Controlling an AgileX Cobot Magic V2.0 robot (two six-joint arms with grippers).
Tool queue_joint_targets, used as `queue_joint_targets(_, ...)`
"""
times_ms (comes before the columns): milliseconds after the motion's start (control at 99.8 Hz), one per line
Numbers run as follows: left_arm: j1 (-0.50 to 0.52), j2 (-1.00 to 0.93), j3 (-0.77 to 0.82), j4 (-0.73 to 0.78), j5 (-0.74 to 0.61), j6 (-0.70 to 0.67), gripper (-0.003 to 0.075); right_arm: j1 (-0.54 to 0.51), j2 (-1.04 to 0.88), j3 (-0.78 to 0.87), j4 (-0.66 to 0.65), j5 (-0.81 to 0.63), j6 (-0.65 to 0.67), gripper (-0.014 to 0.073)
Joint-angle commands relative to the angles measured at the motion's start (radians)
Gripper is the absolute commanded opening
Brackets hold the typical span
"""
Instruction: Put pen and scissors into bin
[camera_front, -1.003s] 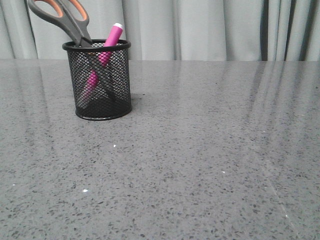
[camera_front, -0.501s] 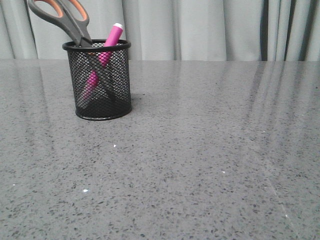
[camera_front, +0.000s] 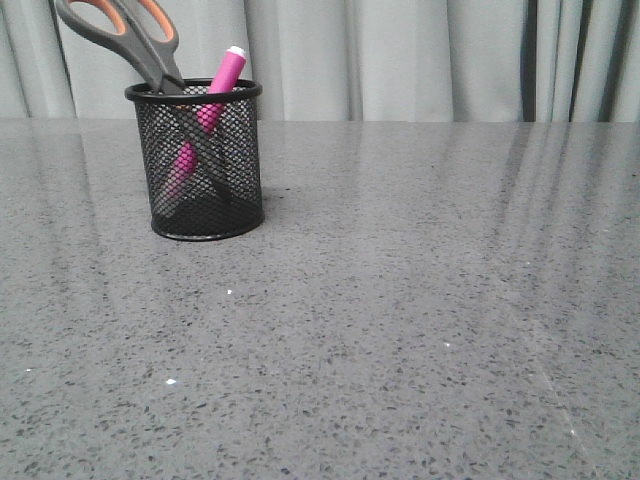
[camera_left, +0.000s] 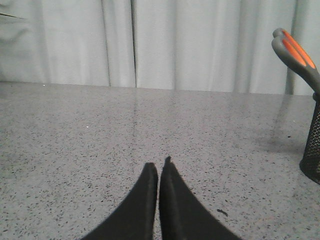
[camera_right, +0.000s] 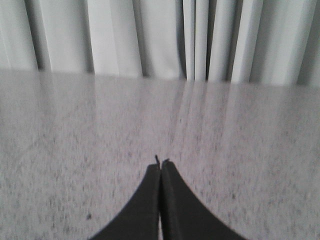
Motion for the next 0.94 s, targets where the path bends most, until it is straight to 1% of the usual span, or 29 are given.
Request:
queue_joint_targets(0, -0.002, -0.028, 0.023, -0.006, -0.072, -0.01, -0.0022, -0.008, -0.024, 0.019, -0.009, -0.034, -0.012, -0.0076)
queue_joint_targets(180, -0.002, -0.028, 0.023, -0.006, -0.072, -0.01, -0.0022, -0.008, -0.024, 0.019, -0.037, -0.016, -0.012, -0.0076)
queue_joint_targets(932, -0.002, -0.028, 0.023, -0.006, -0.072, -0.01, -0.0022, -0.008, -0.022, 0.019, -0.037, -0.024, -0.012, -0.0076)
